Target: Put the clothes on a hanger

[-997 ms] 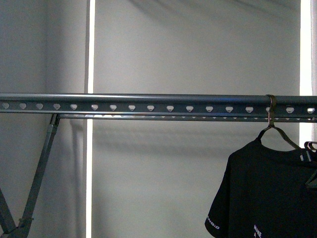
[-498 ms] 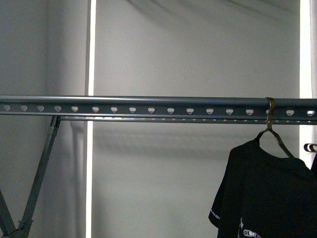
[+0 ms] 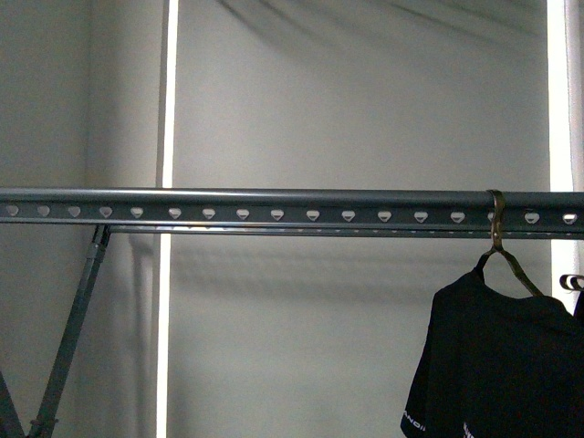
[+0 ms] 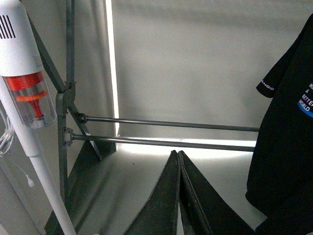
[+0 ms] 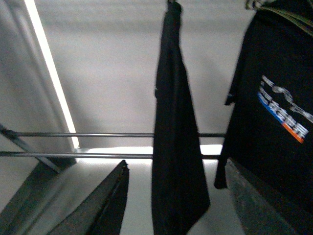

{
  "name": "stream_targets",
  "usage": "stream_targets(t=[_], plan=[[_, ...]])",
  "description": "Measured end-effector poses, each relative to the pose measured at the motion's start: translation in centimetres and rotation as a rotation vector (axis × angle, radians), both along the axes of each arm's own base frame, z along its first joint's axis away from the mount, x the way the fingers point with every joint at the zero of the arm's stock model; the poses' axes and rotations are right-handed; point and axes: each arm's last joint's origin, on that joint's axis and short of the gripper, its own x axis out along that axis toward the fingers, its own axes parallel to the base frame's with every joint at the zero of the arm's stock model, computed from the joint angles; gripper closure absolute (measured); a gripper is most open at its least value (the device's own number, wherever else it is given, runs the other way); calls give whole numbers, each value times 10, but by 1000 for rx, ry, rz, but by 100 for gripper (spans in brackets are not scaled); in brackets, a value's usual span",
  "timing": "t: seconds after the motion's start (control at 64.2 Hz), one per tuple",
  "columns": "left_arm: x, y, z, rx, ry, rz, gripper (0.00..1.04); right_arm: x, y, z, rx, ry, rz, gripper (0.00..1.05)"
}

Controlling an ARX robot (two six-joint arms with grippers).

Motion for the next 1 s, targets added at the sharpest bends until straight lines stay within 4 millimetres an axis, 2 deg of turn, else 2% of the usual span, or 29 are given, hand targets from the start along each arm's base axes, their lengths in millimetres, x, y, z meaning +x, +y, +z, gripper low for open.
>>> stream_targets(t=[0.202,0.312,0.623,0.654,0.67,0.748,0.997], plan=[[0,0,0,0,0,0,101,-1,2,-2,-9,-11,8,83],[0,0,0,0,-1,0,101,-1,2,-13,-12,-9,9,103],[0,0,0,0,-2,-1,101,-1,2,-13,-12,-11,9,102],[0,0,0,0,-2,-1,98,-1,2,-13,-12,-11,9,102],[0,0,0,0,-2,-1,94,-1,2,-13,-13,-11,9,102],[0,0,0,0,-2,0,74,-1,2,-13,-12,-11,9,84],[0,0,0,0,-2,0,30,-1,2,-13,-12,-11,9,40]])
